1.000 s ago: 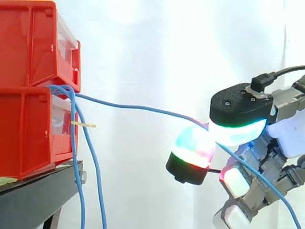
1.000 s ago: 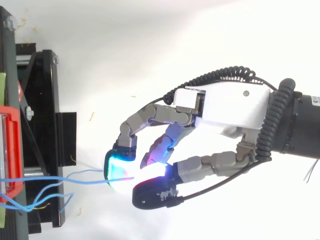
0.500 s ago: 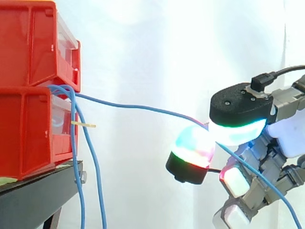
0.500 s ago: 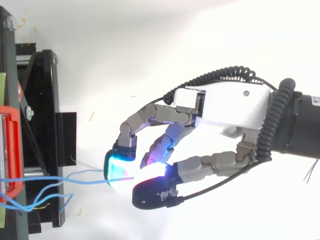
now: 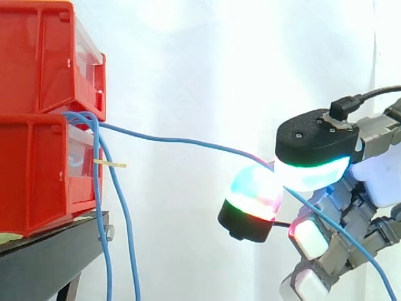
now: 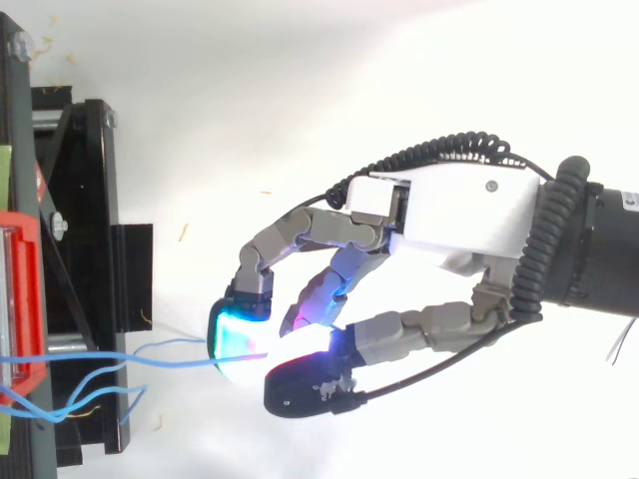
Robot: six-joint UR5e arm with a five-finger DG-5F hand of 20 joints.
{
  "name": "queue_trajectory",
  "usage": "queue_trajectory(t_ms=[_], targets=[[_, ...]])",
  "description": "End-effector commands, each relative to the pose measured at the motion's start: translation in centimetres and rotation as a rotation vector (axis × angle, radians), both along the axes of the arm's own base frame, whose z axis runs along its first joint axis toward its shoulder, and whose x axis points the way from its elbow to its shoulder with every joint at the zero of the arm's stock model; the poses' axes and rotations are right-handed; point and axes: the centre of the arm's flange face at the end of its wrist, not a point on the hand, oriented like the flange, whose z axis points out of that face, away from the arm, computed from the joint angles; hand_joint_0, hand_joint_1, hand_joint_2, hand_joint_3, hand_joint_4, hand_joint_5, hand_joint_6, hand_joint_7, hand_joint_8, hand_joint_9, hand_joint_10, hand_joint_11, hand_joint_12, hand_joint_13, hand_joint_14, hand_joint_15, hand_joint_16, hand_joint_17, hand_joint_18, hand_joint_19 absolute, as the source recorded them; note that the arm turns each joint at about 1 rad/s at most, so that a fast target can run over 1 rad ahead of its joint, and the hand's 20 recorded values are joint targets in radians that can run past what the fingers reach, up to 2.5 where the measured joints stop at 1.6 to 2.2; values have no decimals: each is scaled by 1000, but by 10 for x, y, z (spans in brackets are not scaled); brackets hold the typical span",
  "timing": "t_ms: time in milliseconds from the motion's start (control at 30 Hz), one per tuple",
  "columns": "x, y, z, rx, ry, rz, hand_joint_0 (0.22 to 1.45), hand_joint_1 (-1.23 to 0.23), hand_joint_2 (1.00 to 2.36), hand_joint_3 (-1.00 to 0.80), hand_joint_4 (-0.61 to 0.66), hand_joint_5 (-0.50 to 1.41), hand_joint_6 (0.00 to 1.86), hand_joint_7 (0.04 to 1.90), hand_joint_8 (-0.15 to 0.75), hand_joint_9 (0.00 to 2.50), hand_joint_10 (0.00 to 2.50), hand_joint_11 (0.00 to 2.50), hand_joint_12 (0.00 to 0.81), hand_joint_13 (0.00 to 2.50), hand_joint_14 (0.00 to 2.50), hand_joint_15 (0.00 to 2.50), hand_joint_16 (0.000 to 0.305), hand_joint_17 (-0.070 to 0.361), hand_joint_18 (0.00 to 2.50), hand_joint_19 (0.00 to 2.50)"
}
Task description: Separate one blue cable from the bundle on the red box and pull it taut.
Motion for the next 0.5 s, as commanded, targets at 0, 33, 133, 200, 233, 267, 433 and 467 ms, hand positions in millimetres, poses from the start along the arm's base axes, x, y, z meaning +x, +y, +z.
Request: queue_trajectory(t_ms=[0,33,133,200,233,267,433,467], targets=[[0,0,0,0,0,0,505,-841,1408,-207,-83,-3,861,994,193,1131,9,229,394,834,14,386,51,115,191,171],[0,0,0,0,2,0,505,-840,1408,-206,-83,-3,861,995,196,1131,8,224,396,836,14,387,51,115,192,173],[0,0,0,0,-1,0,504,-840,1411,-207,-84,-3,862,986,193,1130,10,226,396,835,16,384,51,115,193,167],[0,0,0,0,0,0,505,-840,1402,-203,-84,-3,862,985,197,1132,8,224,397,835,14,387,51,114,189,156],[0,0,0,0,0,0,504,-839,1408,-206,-84,-3,862,985,194,1133,8,223,397,836,13,382,51,114,188,157],[0,1,0,-1,-1,2,504,-838,1409,-205,-84,-3,862,986,196,1134,9,234,396,835,14,390,51,114,187,158],[0,0,0,-1,-1,0,505,-839,1410,-211,-84,-3,862,986,199,1134,8,224,396,835,14,382,51,114,183,155],[0,0,0,-2,2,0,505,-840,1409,-209,-83,-3,862,984,196,1133,11,226,396,834,15,382,51,114,183,162]])
